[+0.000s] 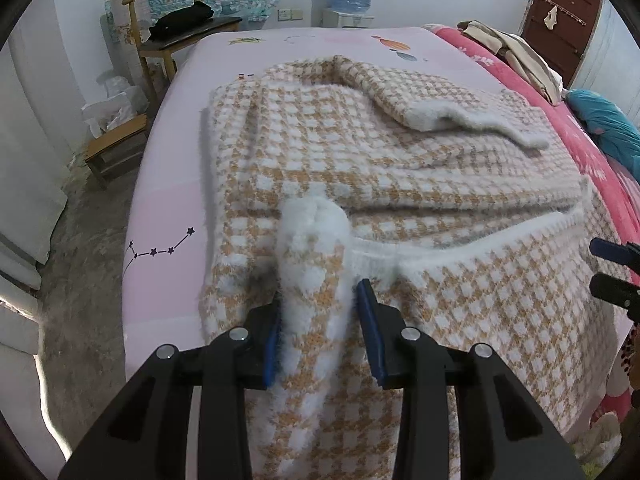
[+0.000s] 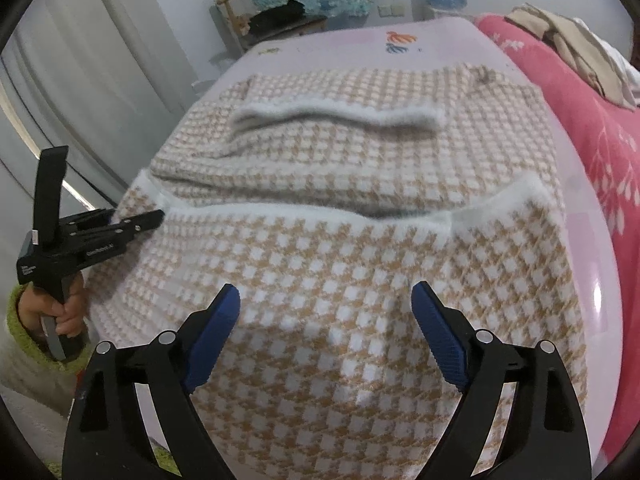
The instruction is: Fold large clothes
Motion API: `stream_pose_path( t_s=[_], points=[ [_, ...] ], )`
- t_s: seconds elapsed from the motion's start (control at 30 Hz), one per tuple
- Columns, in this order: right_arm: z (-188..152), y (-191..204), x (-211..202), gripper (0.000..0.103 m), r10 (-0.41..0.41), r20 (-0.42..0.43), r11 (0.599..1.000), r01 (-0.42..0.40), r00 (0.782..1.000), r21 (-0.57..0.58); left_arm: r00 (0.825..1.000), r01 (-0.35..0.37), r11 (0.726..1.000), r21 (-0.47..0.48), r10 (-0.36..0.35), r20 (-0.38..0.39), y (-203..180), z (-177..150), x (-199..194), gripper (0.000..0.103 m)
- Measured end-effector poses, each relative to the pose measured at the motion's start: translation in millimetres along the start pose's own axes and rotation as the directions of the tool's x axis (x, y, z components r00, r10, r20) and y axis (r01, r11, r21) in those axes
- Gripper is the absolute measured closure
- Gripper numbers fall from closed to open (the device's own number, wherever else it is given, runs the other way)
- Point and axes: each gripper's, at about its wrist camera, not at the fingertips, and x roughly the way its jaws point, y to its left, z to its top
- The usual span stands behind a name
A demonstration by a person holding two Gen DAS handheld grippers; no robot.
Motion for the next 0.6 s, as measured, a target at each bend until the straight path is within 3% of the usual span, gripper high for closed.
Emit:
stream_pose_path(
  t_s=[0.6],
  points=[
    [0.7, 9.9, 0.6, 0.019, -0.034, 0.004, 0.999, 0.034, 0.999, -0.041, 1.0, -0.018, 1.0, -0.001, 0.018, -0.006, -1.8, 0.5, 2.1, 0.069]
  ],
)
